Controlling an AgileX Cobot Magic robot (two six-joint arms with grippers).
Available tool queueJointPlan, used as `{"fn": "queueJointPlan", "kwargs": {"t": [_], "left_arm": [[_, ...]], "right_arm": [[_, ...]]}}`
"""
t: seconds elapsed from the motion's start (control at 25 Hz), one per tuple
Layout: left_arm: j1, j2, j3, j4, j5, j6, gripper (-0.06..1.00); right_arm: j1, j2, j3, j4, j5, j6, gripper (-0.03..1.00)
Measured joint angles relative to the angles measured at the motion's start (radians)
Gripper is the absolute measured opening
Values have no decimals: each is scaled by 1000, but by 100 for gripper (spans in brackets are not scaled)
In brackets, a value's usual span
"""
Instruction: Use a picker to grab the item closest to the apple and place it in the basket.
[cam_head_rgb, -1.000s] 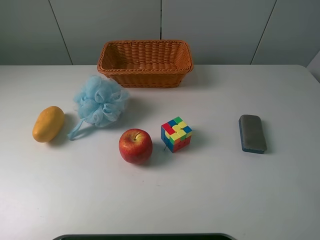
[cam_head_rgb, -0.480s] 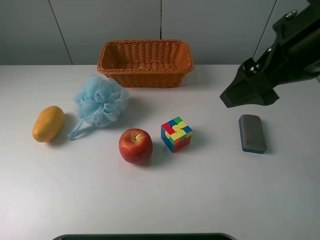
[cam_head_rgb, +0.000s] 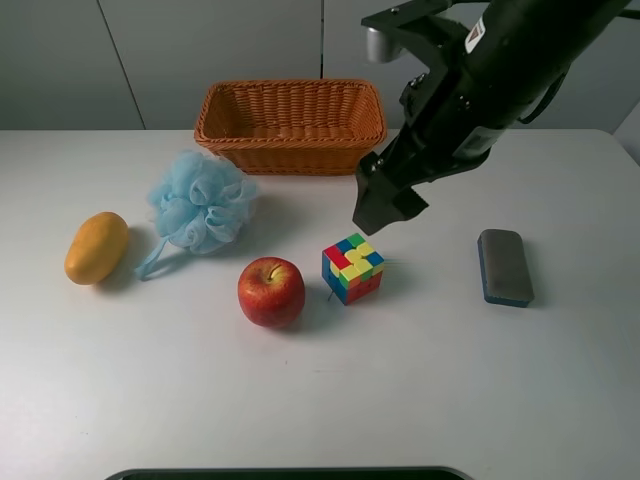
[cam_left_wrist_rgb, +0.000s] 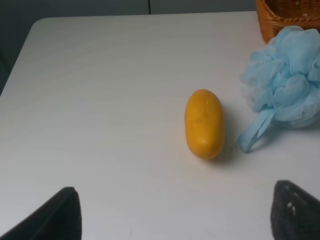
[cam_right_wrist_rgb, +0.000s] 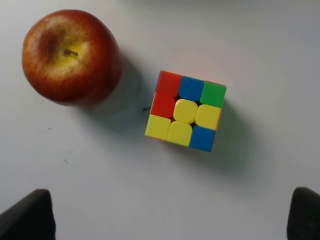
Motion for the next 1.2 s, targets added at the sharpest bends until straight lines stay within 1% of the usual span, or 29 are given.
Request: {"fn": "queueJointPlan", "kwargs": {"t": [0.4,0.6,0.96,1.2], "left_arm": [[0,0,0,0,0,0,73],[0,0,0,0,0,0,73],[0,0,0,0,0,0,73],[0,0,0,0,0,0,73]], "right_arm": [[8,176,-39,-12,-19,71,70],[8,239,-39,-27,-70,98,70],[8,317,-46,-45,-148,107,70],[8,386,-84,-45,-163,109,70]]}}
